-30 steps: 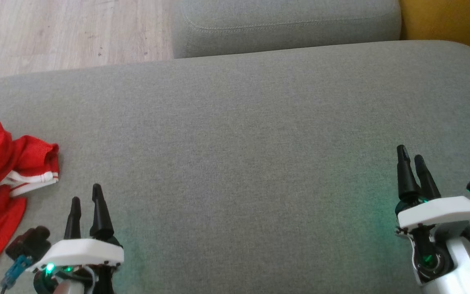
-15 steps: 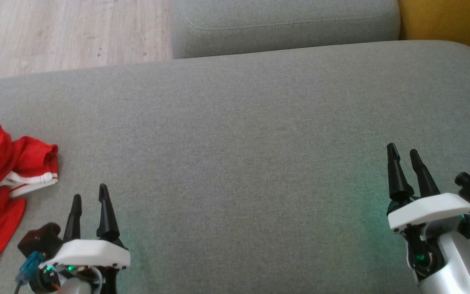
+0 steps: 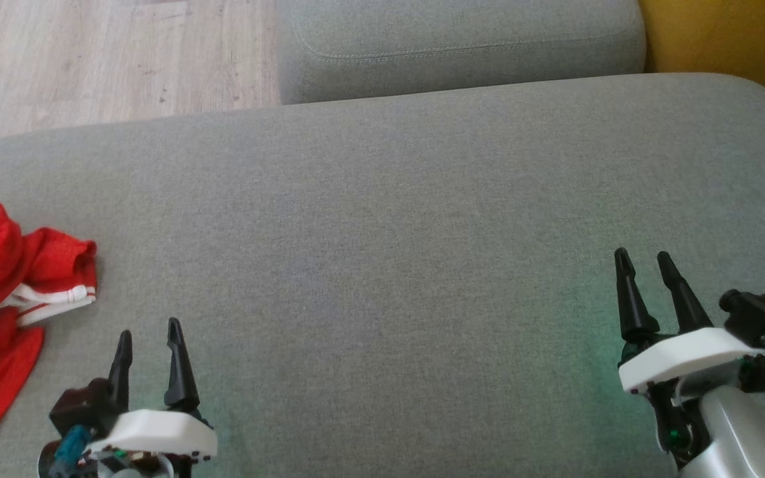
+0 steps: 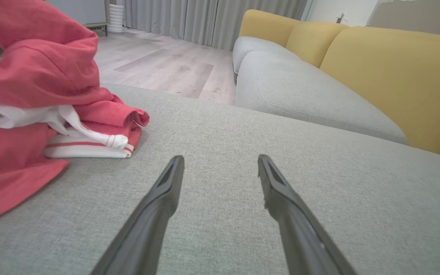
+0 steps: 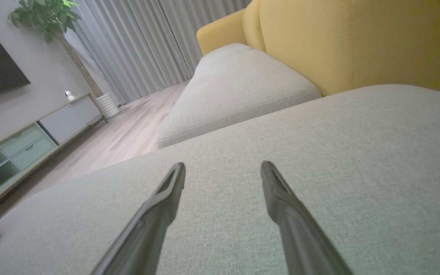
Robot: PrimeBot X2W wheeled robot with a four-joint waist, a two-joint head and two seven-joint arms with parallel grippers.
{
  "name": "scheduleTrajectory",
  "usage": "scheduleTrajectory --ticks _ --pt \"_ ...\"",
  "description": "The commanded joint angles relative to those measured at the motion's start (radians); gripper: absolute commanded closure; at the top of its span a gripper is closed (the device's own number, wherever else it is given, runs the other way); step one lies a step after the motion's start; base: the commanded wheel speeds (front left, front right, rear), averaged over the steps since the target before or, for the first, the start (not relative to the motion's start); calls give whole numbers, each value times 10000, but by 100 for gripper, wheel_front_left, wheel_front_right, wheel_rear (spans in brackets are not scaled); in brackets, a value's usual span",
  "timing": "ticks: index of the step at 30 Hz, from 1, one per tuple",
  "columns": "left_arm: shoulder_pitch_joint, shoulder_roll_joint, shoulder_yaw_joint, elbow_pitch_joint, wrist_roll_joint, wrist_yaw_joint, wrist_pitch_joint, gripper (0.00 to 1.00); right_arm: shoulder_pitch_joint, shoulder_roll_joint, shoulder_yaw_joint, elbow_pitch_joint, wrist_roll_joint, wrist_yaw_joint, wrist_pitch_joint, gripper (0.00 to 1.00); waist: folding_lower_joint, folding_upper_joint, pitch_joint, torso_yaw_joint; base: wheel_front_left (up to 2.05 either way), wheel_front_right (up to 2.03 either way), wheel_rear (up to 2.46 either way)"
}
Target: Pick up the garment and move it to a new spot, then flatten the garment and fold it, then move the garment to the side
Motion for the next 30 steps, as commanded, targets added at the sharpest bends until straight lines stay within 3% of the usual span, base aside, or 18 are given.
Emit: scheduleTrajectory --ticks 1,23,30 --pt "-251 100 279 -276 384 93 -171 0 -130 -222 202 -211 -350 -6 -190 0 0 0 -19 4 0 0 0" --pt "5 -12 432 -352 3071 334 -825 0 0 -322 489 -30 -2721 -7 -839 0 0 0 -49 -138 0 0 0" --pt "29 -94 579 -396 3048 389 -841 0 37 -265 338 -64 -2771 -7 -855 0 0 0 -37 -87 0 0 0"
